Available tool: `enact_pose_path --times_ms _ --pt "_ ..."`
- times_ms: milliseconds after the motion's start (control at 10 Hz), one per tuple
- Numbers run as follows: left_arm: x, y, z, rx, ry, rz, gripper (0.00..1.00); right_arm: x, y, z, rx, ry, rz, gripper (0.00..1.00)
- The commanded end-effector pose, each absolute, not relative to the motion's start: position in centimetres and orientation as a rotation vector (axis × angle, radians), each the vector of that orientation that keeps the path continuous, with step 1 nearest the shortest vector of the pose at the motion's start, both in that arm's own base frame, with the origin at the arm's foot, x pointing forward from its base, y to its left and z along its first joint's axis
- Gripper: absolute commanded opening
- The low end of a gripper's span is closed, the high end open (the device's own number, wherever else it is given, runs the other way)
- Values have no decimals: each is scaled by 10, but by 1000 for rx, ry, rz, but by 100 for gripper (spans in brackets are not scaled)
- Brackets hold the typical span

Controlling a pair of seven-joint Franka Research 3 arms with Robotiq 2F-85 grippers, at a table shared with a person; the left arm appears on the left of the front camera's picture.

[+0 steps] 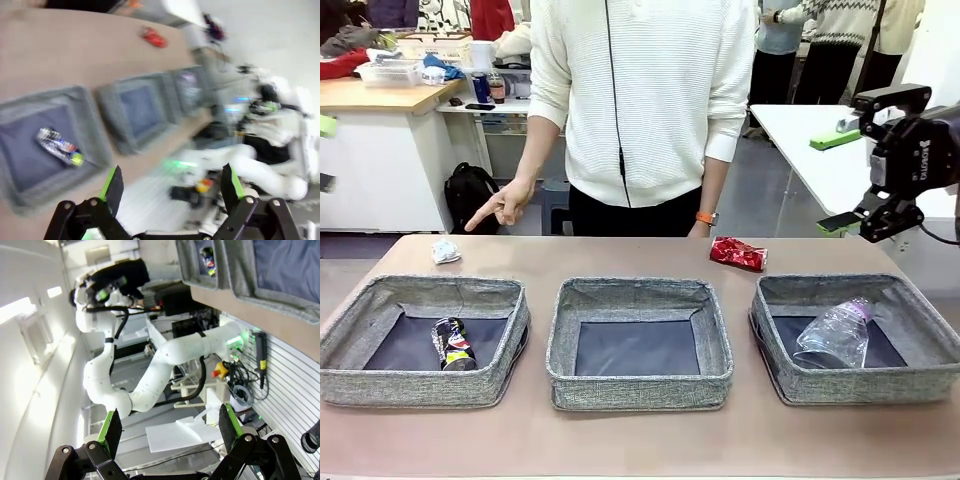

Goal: Sort the waste into the appropriate baskets.
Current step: Pick up the waste item pointed out by the person.

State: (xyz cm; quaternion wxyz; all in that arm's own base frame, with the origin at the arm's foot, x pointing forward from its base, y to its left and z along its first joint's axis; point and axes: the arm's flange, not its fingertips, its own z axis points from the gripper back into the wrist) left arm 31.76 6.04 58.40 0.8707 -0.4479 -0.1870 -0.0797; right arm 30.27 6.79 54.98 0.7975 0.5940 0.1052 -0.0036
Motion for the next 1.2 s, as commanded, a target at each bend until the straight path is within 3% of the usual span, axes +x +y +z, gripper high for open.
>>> enact_pose_path --times_ms 0,200,400,500,800,900,1100 --pt "361 45 564 -240 -358 -34 100 302 70 554 1291 237 -20 100" --pt "381 25 569 -196 -410 -44 100 302 70 554 1291 237 -20 100" --pt "397 22 572 -382 -449 83 100 302 70 554 1291 237 -20 100" --pt "388 21 575 -303 -501 -124 100 302 70 554 1291 237 -20 100" --pt "395 16 573 -298 -485 -73 100 302 70 554 1291 237 -20 100" --pt "432 19 567 -287 -378 -81 100 302 70 554 1291 237 -20 100" --pt "518 21 522 -206 -354 -6 100 302 70 554 1291 237 -20 100"
